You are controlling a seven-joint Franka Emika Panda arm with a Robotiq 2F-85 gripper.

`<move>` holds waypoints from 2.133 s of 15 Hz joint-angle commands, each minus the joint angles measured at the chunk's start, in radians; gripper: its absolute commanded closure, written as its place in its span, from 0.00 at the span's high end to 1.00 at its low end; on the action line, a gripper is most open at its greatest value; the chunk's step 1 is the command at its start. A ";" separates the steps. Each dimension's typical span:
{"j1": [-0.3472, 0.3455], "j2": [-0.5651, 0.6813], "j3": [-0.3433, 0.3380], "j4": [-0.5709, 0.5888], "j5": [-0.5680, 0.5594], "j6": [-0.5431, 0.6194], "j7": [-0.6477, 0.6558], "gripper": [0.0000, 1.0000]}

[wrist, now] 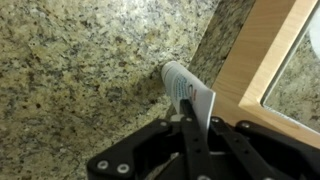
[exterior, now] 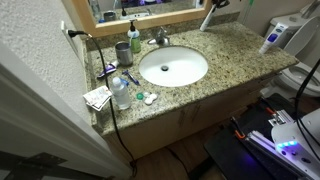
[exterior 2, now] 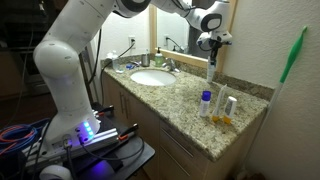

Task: Move the tube near the mirror towards you

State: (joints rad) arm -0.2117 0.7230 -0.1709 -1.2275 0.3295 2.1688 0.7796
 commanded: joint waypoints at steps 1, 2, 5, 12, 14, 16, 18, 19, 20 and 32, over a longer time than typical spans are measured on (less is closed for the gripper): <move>0.001 -0.045 -0.014 -0.026 -0.048 -0.041 0.015 0.02; -0.006 -0.078 -0.014 -0.051 -0.053 -0.061 0.002 0.02; -0.015 -0.189 -0.033 -0.155 -0.043 -0.092 -0.053 0.01; -0.076 -0.507 -0.055 -0.480 -0.017 -0.214 -0.323 0.01; -0.086 -0.598 -0.074 -0.578 -0.031 -0.286 -0.412 0.01; -0.091 -0.690 -0.099 -0.674 -0.057 -0.344 -0.489 0.01; -0.094 -0.787 -0.123 -0.779 -0.098 -0.382 -0.543 0.01; -0.096 -0.837 -0.133 -0.831 -0.127 -0.396 -0.554 0.01; -0.099 -0.887 -0.141 -0.888 -0.161 -0.391 -0.557 0.01; -0.159 -0.929 -0.140 -1.100 -0.223 0.078 -0.222 0.01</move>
State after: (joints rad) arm -0.3450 -0.2571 -0.3237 -2.3289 0.0808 2.1771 0.4996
